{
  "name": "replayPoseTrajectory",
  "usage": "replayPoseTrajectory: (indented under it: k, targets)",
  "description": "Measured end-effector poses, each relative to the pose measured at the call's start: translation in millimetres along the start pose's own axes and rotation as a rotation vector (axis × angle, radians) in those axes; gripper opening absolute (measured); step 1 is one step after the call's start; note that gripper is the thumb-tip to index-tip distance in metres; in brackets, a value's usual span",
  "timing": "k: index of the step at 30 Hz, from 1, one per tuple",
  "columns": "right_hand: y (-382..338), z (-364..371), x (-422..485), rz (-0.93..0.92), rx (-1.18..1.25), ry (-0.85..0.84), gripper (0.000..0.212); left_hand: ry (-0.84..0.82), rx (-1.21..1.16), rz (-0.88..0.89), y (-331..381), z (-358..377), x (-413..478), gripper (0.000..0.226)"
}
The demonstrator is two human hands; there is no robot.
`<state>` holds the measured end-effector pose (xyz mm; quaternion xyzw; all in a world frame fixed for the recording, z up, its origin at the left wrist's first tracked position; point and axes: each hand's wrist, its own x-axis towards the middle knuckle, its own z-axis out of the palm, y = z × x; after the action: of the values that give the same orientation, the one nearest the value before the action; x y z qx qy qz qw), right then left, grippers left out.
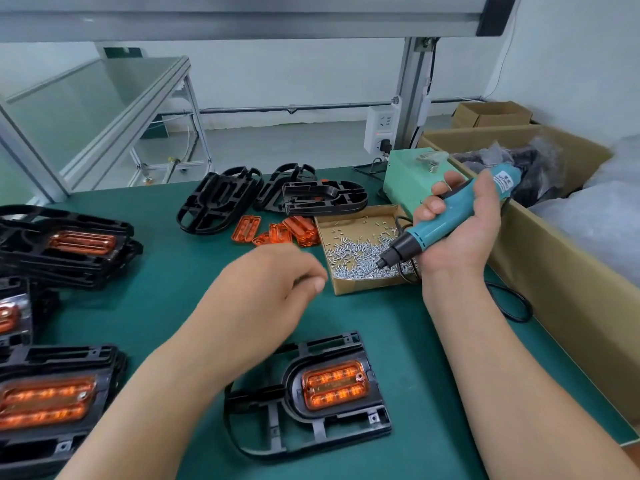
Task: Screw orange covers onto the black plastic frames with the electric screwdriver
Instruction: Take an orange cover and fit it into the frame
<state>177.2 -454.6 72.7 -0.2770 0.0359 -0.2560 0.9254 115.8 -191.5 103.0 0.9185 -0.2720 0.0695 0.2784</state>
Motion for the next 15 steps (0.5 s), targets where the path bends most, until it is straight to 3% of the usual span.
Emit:
replayPoseTrajectory:
  k: [5, 9, 12, 15]
  targets:
    - [-2, 2, 1, -0.015, 0.0, -0.012, 0.033, -0.085, 0.253, 0.04, 2, 20, 75, 0.021]
    - [0, 1, 0, -0.011, -0.013, -0.004, 0.032, -0.254, 0.445, 0.13, 3, 49, 107, 0.018]
    - [1, 1, 0, 0.012, -0.008, -0.001, 0.032, -0.345, 0.473, 0.137, -3, 60, 116, 0.018]
    - [2, 2, 0, 0.014, -0.013, -0.005, 0.032, -0.333, 0.42, 0.123, -8, 64, 118, 0.007]
